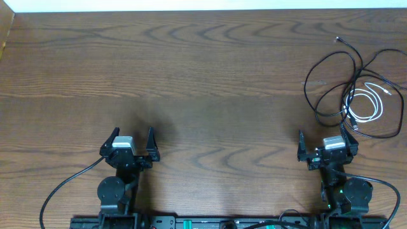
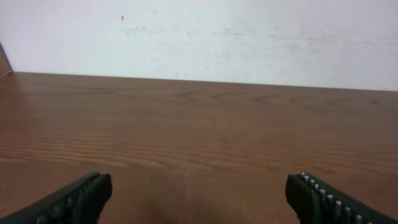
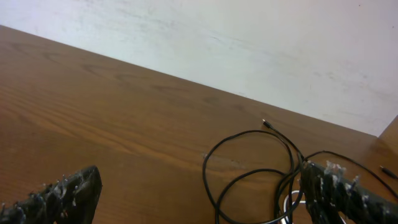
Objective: Untangle cables
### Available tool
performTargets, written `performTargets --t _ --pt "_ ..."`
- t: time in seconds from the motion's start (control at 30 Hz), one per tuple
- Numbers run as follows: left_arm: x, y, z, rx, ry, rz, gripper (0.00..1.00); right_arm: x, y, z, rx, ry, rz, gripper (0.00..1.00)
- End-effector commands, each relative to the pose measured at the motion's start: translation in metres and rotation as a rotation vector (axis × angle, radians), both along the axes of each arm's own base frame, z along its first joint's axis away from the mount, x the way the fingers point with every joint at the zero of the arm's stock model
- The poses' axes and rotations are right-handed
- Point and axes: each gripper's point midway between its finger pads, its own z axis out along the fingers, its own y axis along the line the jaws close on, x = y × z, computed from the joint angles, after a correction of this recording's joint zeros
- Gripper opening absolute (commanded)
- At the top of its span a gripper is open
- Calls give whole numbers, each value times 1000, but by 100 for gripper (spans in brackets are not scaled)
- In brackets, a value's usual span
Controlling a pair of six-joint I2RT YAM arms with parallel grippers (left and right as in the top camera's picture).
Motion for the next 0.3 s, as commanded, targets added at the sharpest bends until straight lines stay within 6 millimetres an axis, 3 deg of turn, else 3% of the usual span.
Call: performTargets --t 0.0,0.27 --pt "-1 -1 -15 15 48 -13 95 0 2 0 -5 -1 8 99" --pt "-1 -1 -15 15 48 -13 94 0 2 0 -5 -1 8 99"
